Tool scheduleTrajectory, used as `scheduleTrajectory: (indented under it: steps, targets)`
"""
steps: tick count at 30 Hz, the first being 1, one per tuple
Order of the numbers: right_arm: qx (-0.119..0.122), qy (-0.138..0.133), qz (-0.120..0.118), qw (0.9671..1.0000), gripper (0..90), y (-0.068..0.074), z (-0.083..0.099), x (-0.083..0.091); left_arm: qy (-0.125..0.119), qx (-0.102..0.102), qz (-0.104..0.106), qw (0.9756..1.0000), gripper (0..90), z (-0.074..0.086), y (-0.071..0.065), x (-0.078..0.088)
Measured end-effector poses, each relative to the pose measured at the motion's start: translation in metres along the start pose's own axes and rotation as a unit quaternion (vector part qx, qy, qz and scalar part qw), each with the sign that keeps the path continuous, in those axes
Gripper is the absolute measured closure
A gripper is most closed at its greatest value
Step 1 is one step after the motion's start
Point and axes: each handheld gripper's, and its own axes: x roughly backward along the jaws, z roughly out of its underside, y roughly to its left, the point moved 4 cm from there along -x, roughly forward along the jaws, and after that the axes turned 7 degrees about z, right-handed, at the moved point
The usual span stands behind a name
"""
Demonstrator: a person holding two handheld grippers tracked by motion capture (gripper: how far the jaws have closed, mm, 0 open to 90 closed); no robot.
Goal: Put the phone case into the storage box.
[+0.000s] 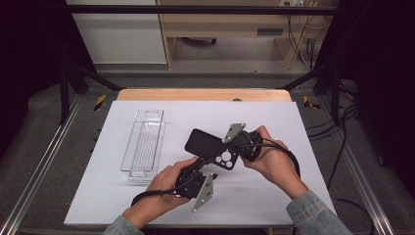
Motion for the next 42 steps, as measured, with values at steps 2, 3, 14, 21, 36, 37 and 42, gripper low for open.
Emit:
scheduleTrajectory:
  steps: [2, 3, 14, 21, 36, 37, 42]
  targets:
    - [0.001, 0.0, 0.001, 1.0, 89.4, 0.0, 0.0, 0.001, 0.005, -0.004, 0.003, 1.0, 49.7, 0.0, -0.002, -0.004]
    - [0.001, 0.0, 0.0, 1.0, 89.4, 0.0, 0.0, 0.001, 0.009, -0.008, 0.007, 0.9999, 50.1, 0.0, -0.002, -0.005]
    - [0.002, -0.002, -0.001, 1.0, 89.3, 0.003, -0.003, 0.002, 0.02, -0.032, 0.009, 0.9993, 62.5, -0.003, -0.004, -0.018]
    - [0.006, -0.004, -0.003, 1.0, 89.3, 0.006, -0.006, 0.002, 0.037, -0.061, 0.006, 0.9974, 67.0, -0.004, -0.008, -0.02]
    - [0.012, -0.004, -0.006, 0.9999, 89.3, 0.01, -0.01, 0.001, 0.04, -0.064, -0.001, 0.9972, 78.8, -0.003, -0.007, -0.022]
    - [0.012, -0.004, -0.007, 0.9999, 89.3, 0.011, -0.01, 0.001, 0.042, -0.06, 0.0, 0.9973, 79.2, -0.003, -0.007, -0.022]
    - [0.015, -0.002, -0.011, 0.9998, 89.3, 0.011, -0.011, 0.001, 0.046, -0.074, 0.002, 0.9962, 83.2, -0.005, -0.01, -0.022]
